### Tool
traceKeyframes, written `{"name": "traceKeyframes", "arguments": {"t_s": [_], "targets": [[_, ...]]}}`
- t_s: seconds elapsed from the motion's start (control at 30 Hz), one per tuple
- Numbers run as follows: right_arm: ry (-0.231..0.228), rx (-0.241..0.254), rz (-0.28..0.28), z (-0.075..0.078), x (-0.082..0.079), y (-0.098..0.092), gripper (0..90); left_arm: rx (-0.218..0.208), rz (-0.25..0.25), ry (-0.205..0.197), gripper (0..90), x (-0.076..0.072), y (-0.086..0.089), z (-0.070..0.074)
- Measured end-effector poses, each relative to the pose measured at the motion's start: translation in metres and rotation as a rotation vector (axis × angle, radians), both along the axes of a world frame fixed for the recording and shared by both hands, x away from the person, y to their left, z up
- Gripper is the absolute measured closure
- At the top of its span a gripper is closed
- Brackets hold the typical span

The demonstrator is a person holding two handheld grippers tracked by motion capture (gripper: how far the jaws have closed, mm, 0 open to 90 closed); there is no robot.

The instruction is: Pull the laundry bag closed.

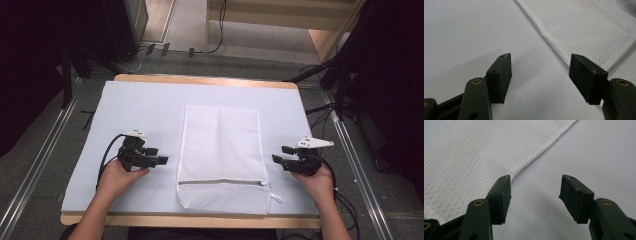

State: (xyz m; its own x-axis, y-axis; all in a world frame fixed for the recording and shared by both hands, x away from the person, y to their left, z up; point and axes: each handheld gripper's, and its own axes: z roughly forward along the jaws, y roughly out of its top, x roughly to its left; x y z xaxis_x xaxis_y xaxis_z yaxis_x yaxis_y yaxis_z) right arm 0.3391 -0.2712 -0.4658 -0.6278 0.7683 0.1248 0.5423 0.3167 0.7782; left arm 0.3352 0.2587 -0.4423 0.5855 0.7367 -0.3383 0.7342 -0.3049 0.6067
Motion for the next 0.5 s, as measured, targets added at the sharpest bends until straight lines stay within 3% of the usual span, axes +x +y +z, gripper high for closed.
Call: {"name": "traceKeyframes", "arguments": {"t_s": [0.5], "targets": [[0.025,0.003,-0.056,-0.006,0.005,-0.006,33.4,0.017,0.047,-0.018,30.0,0.003,0.015,-0.001]]}}
